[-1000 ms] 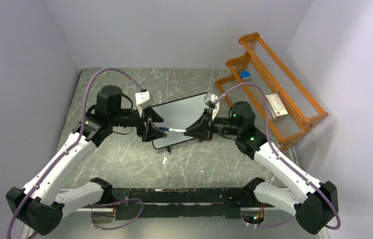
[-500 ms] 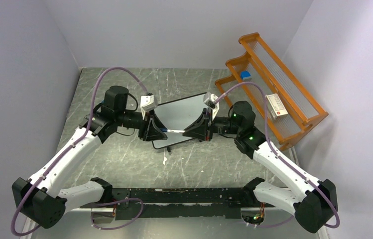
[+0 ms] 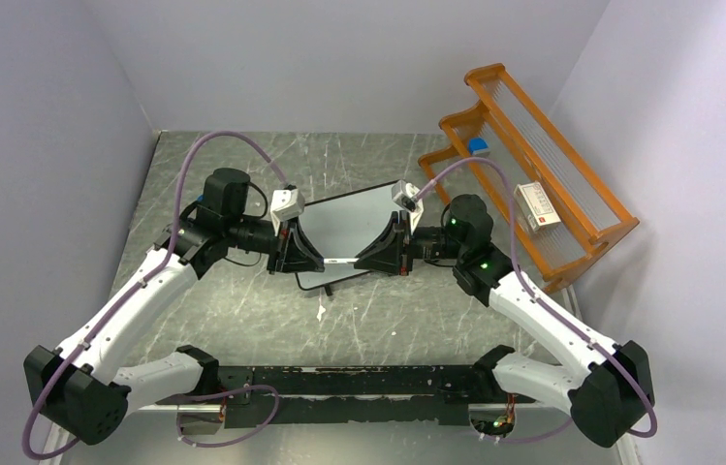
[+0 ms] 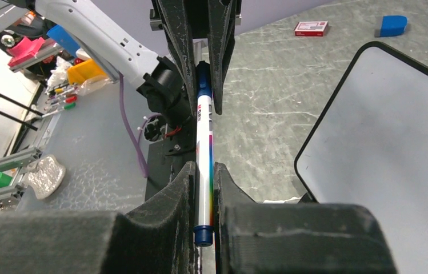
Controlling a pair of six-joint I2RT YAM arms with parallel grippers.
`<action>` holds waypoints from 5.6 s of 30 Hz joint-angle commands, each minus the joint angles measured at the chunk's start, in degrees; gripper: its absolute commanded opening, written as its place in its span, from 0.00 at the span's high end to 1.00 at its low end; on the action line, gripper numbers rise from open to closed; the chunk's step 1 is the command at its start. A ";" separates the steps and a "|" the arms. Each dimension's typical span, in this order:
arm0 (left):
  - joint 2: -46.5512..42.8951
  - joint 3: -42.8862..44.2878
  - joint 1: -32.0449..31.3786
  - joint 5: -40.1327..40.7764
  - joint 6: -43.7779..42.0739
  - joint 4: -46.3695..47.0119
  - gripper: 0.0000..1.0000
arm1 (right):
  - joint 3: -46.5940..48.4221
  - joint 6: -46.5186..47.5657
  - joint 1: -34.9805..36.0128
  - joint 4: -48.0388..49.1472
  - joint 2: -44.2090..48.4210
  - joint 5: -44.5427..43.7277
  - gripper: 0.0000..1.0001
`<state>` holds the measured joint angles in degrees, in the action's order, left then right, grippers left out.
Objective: Write a sentence on the whiteboard
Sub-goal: Open the pen cap, then place the pen cap at the center of the board, then adjust the whiteboard at the center of the board.
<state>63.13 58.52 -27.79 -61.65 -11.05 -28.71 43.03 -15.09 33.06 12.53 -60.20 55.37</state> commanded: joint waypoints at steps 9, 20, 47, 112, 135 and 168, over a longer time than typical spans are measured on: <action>-0.48 -1.78 0.29 -4.33 -0.22 3.27 0.95 | -0.51 -6.39 1.53 8.93 -2.69 2.19 0.75; -0.82 -2.50 0.29 -4.51 1.52 5.39 0.95 | 0.12 -7.25 2.38 10.36 -3.12 1.99 0.78; -3.09 -4.30 1.54 -2.86 4.25 7.46 0.95 | -1.03 -6.98 2.27 10.80 -0.31 3.07 1.00; 27.24 -6.26 20.06 68.32 22.83 3.57 0.79 | -3.03 2.40 -5.55 -6.28 11.05 -24.41 1.00; -0.90 -10.20 20.06 49.32 24.14 8.71 0.21 | 2.51 6.36 7.15 -14.90 6.92 -41.26 1.00; 6.08 -15.25 20.23 17.67 37.87 34.22 0.57 | 7.52 10.28 14.73 -17.62 2.84 -46.02 1.00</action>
<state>68.93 41.95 -8.01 -39.38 29.50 6.20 48.18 -5.80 46.85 -4.69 -57.12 10.90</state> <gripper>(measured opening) 0.450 0.151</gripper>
